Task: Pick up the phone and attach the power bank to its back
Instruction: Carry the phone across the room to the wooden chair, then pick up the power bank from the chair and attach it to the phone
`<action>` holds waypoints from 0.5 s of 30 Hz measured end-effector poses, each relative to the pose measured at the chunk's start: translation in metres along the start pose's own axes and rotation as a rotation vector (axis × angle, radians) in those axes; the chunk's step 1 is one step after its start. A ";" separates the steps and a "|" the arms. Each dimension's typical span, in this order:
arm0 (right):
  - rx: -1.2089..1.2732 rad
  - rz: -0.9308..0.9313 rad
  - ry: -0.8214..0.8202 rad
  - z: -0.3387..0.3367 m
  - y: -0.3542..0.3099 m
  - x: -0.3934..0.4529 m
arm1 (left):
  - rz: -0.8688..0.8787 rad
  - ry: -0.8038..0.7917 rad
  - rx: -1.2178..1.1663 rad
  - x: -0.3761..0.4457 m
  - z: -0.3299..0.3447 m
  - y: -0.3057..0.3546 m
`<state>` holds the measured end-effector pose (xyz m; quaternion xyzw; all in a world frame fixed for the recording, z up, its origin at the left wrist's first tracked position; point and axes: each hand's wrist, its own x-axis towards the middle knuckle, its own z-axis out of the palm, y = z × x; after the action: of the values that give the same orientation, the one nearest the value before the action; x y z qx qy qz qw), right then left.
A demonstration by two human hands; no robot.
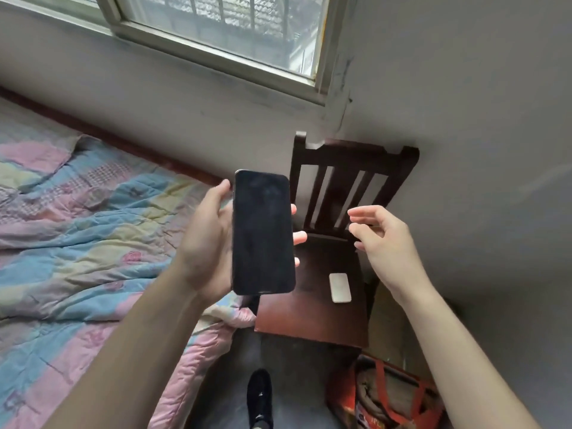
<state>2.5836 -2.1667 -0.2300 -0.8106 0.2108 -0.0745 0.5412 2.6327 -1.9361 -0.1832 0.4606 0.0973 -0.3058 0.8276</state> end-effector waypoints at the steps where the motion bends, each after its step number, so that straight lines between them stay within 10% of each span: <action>1: -0.011 0.015 0.014 0.001 0.007 0.012 | 0.003 -0.013 -0.004 0.013 0.000 0.002; 15: -0.336 0.400 0.012 0.094 0.265 0.123 | -0.002 0.037 0.089 0.171 -0.033 -0.084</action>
<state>2.6575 -2.2254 -0.5218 -0.8308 0.3794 0.0650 0.4019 2.7220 -2.0125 -0.3362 0.5025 0.0995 -0.3020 0.8040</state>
